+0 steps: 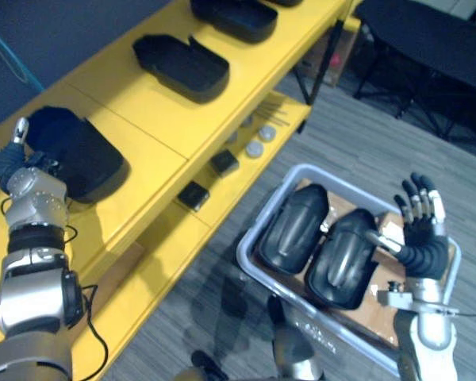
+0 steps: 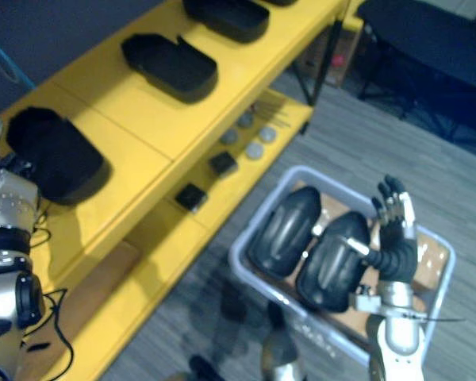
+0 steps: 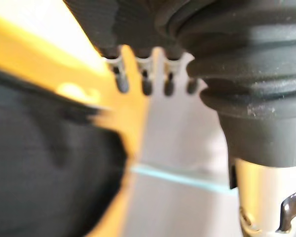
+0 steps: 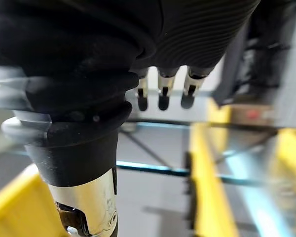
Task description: Walk over and take plastic housings, then place them on the shelf
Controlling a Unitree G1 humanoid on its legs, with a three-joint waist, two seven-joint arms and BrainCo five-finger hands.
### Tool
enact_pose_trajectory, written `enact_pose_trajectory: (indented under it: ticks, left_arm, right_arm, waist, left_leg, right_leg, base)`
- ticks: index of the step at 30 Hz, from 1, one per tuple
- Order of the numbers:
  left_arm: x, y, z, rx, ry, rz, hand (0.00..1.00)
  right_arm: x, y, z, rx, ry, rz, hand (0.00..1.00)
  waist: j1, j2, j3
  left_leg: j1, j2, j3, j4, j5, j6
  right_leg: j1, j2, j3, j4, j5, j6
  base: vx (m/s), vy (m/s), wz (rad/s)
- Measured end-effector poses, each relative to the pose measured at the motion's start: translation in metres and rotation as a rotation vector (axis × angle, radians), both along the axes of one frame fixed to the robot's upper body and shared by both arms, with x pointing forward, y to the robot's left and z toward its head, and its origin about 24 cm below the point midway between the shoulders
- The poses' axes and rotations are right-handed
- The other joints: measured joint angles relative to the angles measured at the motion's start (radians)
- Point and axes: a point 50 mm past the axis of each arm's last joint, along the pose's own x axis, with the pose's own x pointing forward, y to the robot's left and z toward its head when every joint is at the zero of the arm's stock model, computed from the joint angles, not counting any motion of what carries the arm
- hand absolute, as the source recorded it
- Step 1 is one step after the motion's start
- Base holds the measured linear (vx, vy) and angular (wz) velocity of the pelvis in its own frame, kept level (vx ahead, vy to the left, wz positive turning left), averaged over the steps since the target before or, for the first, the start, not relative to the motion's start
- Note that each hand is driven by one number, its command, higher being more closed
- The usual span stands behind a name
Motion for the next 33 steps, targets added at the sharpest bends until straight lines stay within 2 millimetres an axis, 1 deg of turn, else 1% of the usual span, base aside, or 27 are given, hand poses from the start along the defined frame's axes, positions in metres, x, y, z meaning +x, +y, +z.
enact_pose_trajectory:
  ticks: [1, 3, 4, 5, 6, 7, 8, 9, 10, 11, 12, 13, 14, 15, 16, 17, 18, 19, 21, 22, 23, 26, 27, 29, 30, 31, 33]
  left_arm:
    - [-0.001, -0.001, -0.001, 0.007, -0.014, -0.001, 0.0]
    - [-0.007, -0.015, -0.02, 0.016, -0.041, -0.025, 0.0]
    - [-0.009, -0.019, -0.024, 0.008, -0.058, -0.03, 0.0]
    - [-0.014, -0.025, -0.035, -0.005, -0.081, -0.026, 0.0]
    - [-0.024, -0.03, -0.046, 0.001, -0.094, -0.007, 0.0]
    - [-0.029, -0.033, -0.051, 0.015, -0.093, 0.004, 0.0]
    - [-0.039, -0.04, -0.059, 0.024, -0.112, 0.012, 0.0]
    - [-0.052, -0.047, -0.062, 0.052, -0.135, 0.021, 0.0]
    - [-0.06, -0.051, -0.06, 0.079, -0.156, 0.03, 0.0]
    - [-0.073, -0.056, -0.056, 0.132, -0.186, 0.039, 0.0]
    - [-0.093, -0.065, -0.049, 0.214, -0.229, 0.043, 0.0]
    - [-0.102, -0.067, -0.047, 0.241, -0.241, 0.05, 0.0]
    - [-0.121, -0.07, -0.045, 0.302, -0.259, 0.081, 0.0]
    - [-0.13, -0.071, -0.044, 0.327, -0.266, 0.098, 0.0]
    - [-0.154, -0.073, -0.043, 0.373, -0.283, 0.141, 0.0]
    - [-0.162, -0.074, -0.044, 0.379, -0.289, 0.152, 0.0]
    - [-0.177, -0.077, -0.047, 0.387, -0.289, 0.156, 0.0]
    - [-0.19, -0.081, -0.051, 0.399, -0.277, 0.147, 0.0]
    - [-0.2, -0.087, -0.058, 0.413, -0.242, 0.121, 0.0]
    - [-0.202, -0.089, -0.06, 0.419, -0.228, 0.099, 0.0]
    - [-0.202, -0.092, -0.062, 0.425, -0.225, 0.07, 0.0]
    - [-0.198, -0.099, -0.06, 0.456, -0.26, -0.003, 0.0]
    - [-0.197, -0.1, -0.057, 0.472, -0.278, -0.018, 0.0]
    - [-0.194, -0.102, -0.054, 0.491, -0.31, -0.045, 0.0]
    - [-0.191, -0.106, -0.051, 0.5, -0.346, -0.076, 0.0]
    - [-0.189, -0.109, -0.05, 0.502, -0.36, -0.094, 0.0]
    - [-0.179, -0.119, -0.046, 0.509, -0.402, -0.179, 0.0]
  right_arm:
    - [0.0, 0.002, 0.0, -0.006, -0.002, 0.004, 0.0]
    - [0.0, 0.007, -0.002, -0.007, -0.002, -0.006, 0.0]
    - [0.0, 0.008, -0.002, -0.009, -0.008, -0.011, 0.0]
    - [0.0, 0.008, 0.0, -0.011, -0.028, -0.03, 0.0]
    - [0.002, 0.009, 0.003, -0.01, -0.048, -0.049, 0.0]
    - [0.003, 0.01, 0.004, -0.004, -0.058, -0.058, 0.0]
    - [0.005, 0.01, 0.006, 0.012, -0.073, -0.082, 0.0]
    - [0.007, 0.01, 0.007, 0.034, -0.085, -0.104, 0.0]
    - [0.01, 0.01, 0.008, 0.047, -0.095, -0.115, 0.0]
    - [0.012, 0.01, 0.01, 0.062, -0.105, -0.125, 0.0]
    - [0.016, 0.011, 0.01, 0.07, -0.102, -0.129, 0.0]
    - [0.017, 0.01, 0.009, 0.072, -0.091, -0.13, 0.0]
    - [0.02, 0.01, 0.005, 0.078, -0.064, -0.133, 0.0]
    - [0.021, 0.01, 0.003, 0.083, -0.051, -0.135, 0.0]
    - [0.023, 0.009, 0.0, 0.096, -0.026, -0.144, 0.0]
    - [0.023, 0.008, -0.001, 0.105, -0.021, -0.147, 0.0]
    - [0.023, 0.007, -0.004, 0.126, -0.006, -0.144, 0.0]
    - [0.024, 0.005, -0.006, 0.144, 0.014, -0.146, 0.0]
    - [0.025, 0.003, -0.009, 0.164, 0.036, -0.15, 0.0]
    - [0.025, 0.003, -0.01, 0.173, 0.042, -0.144, 0.0]
    - [0.025, 0.004, -0.011, 0.177, 0.049, -0.138, 0.0]
    - [0.027, 0.007, -0.017, 0.173, 0.082, -0.12, 0.0]
    - [0.028, 0.006, -0.022, 0.168, 0.103, -0.127, 0.0]
    - [0.029, 0.005, -0.027, 0.163, 0.126, -0.15, 0.0]
    - [0.029, 0.003, -0.03, 0.161, 0.139, -0.174, 0.0]
    - [0.029, 0.003, -0.03, 0.154, 0.146, -0.187, 0.0]
    - [0.029, 0.001, -0.032, 0.14, 0.167, -0.24, 0.0]
  waist:
    - [0.001, 0.003, 0.0]
    - [0.008, 0.031, -0.032]
    - [0.015, 0.035, -0.036]
    - [0.032, 0.04, -0.044]
    - [0.053, 0.04, -0.05]
    - [0.059, 0.039, -0.051]
    - [0.075, 0.035, -0.054]
    - [0.097, 0.028, -0.07]
    - [0.111, 0.024, -0.075]
    - [0.13, 0.019, -0.078]
    - [0.152, 0.016, -0.09]
    - [0.16, 0.013, -0.099]
    - [0.178, 0.011, -0.123]
    - [0.19, 0.011, -0.131]
    - [0.205, 0.011, -0.135]
    - [0.212, 0.012, -0.137]
    - [0.214, 0.014, -0.143]
    - [0.222, 0.015, -0.148]
    - [0.241, 0.014, -0.149]
    - [0.242, 0.008, -0.153]
    - [0.241, 0.007, -0.158]
    - [0.242, -0.004, -0.16]
    - [0.242, -0.011, -0.166]
    - [0.239, -0.016, -0.183]
    - [0.241, -0.026, -0.183]
    - [0.241, -0.031, -0.181]
    - [0.234, -0.045, -0.186]
  left_leg:
    - [0.011, -0.003, -0.001, -0.01, 0.003, -0.001]
    - [0.044, -0.015, -0.036, -0.068, 0.029, 0.001]
    - [0.048, -0.018, -0.045, -0.078, 0.035, 0.002]
    - [0.052, -0.025, -0.055, -0.097, 0.047, 0.004]
    - [0.052, -0.03, -0.068, -0.109, 0.057, 0.007]
    - [0.052, -0.03, -0.082, -0.112, 0.061, 0.007]
    - [0.054, -0.032, -0.109, -0.124, 0.073, 0.009]
    - [0.052, -0.034, -0.133, -0.131, 0.083, 0.01]
    - [0.052, -0.036, -0.139, -0.139, 0.089, 0.01]
    - [0.052, -0.038, -0.15, -0.144, 0.096, 0.012]
    - [0.054, -0.044, -0.18, -0.159, 0.109, 0.016]
    - [0.054, -0.048, -0.191, -0.162, 0.111, 0.016]
    - [0.053, -0.057, -0.201, -0.174, 0.116, 0.018]
    - [0.051, -0.061, -0.207, -0.174, 0.116, 0.019]
    - [0.053, -0.069, -0.221, -0.176, 0.117, 0.021]
    - [0.055, -0.072, -0.225, -0.179, 0.117, 0.021]
    - [0.052, -0.076, -0.244, -0.181, 0.114, 0.023]
    - [0.05, -0.078, -0.249, -0.181, 0.115, 0.023]
    - [0.047, -0.077, -0.251, -0.181, 0.119, 0.023]
    - [0.038, -0.077, -0.257, -0.181, 0.123, 0.023]
    - [0.034, -0.078, -0.265, -0.181, 0.126, 0.025]
    - [0.032, -0.077, -0.267, -0.181, 0.133, 0.019]
    - [0.029, -0.076, -0.266, -0.182, 0.133, 0.02]
    - [0.018, -0.075, -0.264, -0.181, 0.136, 0.023]
    - [0.016, -0.075, -0.256, -0.181, 0.136, 0.023]
    - [0.016, -0.075, -0.25, -0.181, 0.136, 0.023]
    - [0.021, -0.073, -0.223, -0.18, 0.136, 0.022]
  right_leg:
    - [0.016, 0.0, -0.009, -0.001, 0.0, 0.001]
    - [0.049, 0.0, -0.051, -0.001, 0.0, 0.001]
    - [0.054, -0.001, -0.06, -0.001, 0.0, 0.001]
    - [0.061, -0.004, -0.079, -0.001, 0.0, 0.001]
    - [0.064, -0.006, -0.092, -0.002, 0.0, 0.001]
    - [0.072, -0.007, -0.108, -0.002, -0.001, 0.001]
    - [0.088, -0.007, -0.138, -0.002, -0.001, 0.001]
    - [0.091, -0.006, -0.162, -0.002, -0.002, 0.002]
    - [0.093, -0.007, -0.168, -0.002, -0.002, 0.002]
    - [0.1, -0.009, -0.183, -0.002, -0.002, 0.001]
    - [0.117, -0.014, -0.211, -0.002, -0.006, 0.005]
    - [0.123, -0.018, -0.221, -0.002, -0.01, 0.006]
    - [0.125, -0.025, -0.237, -0.002, -0.018, 0.011]
    - [0.127, -0.029, -0.239, -0.002, -0.02, 0.012]
    - [0.146, -0.039, -0.251, -0.002, -0.03, 0.017]
    - [0.151, -0.042, -0.261, -0.002, -0.034, 0.02]
    - [0.157, -0.046, -0.273, -0.002, -0.042, 0.02]
    - [0.158, -0.05, -0.287, -0.003, -0.052, 0.023]
    - [0.157, -0.05, -0.291, -0.003, -0.053, 0.025]
    - [0.154, -0.05, -0.295, -0.003, -0.053, 0.025]
    - [0.151, -0.049, -0.298, -0.003, -0.053, 0.025]
    - [0.15, -0.048, -0.302, -0.003, -0.053, 0.026]
    - [0.147, -0.047, -0.301, -0.003, -0.053, 0.025]
    - [0.131, -0.046, -0.297, -0.002, -0.048, 0.022]
    - [0.123, -0.045, -0.292, -0.002, -0.041, 0.024]
    - [0.122, -0.043, -0.289, -0.002, -0.039, 0.023]
    - [0.107, -0.038, -0.26, -0.001, -0.034, 0.021]
  base:
    - [0.0, 0.0, 0.22]
    - [-0.02, -0.001, 0.39]
    - [-0.02, -0.006, 0.43]
    - [-0.07, -0.018, 0.34]
    - [-0.07, -0.016, 0.36]
    - [-0.1, -0.038, 0.5]
    - [-0.07, -0.046, 0.64]
    - [-0.08, -0.057, 0.59]
    - [-0.05, -0.037, 0.44]
    - [-0.06, -0.017, 0.51]
    - [-0.07, -0.006, 0.57]
    - [-0.08, 0.001, 0.57]
    - [-0.04, 0.004, 0.29]
    - [-0.04, 0.014, 0.33]
    - [-0.06, 0.022, 0.24]
    - [-0.09, 0.024, 0.38]
    - [-0.1, 0.018, 0.31]
    - [-0.07, 0.008, 0.28]
    - [-0.05, 0.01, 0.11]
    - [-0.03, 0.007, 0.14]
    - [-0.01, 0.003, 0.16]
    - [0.01, 0.006, 0.02]
    - [0.02, 0.012, -0.05]
    - [0.05, 0.007, -0.06]
    - [0.08, 0.012, -0.11]
    - [0.08, 0.018, -0.18]
    - [0.05, 0.014, -0.3]
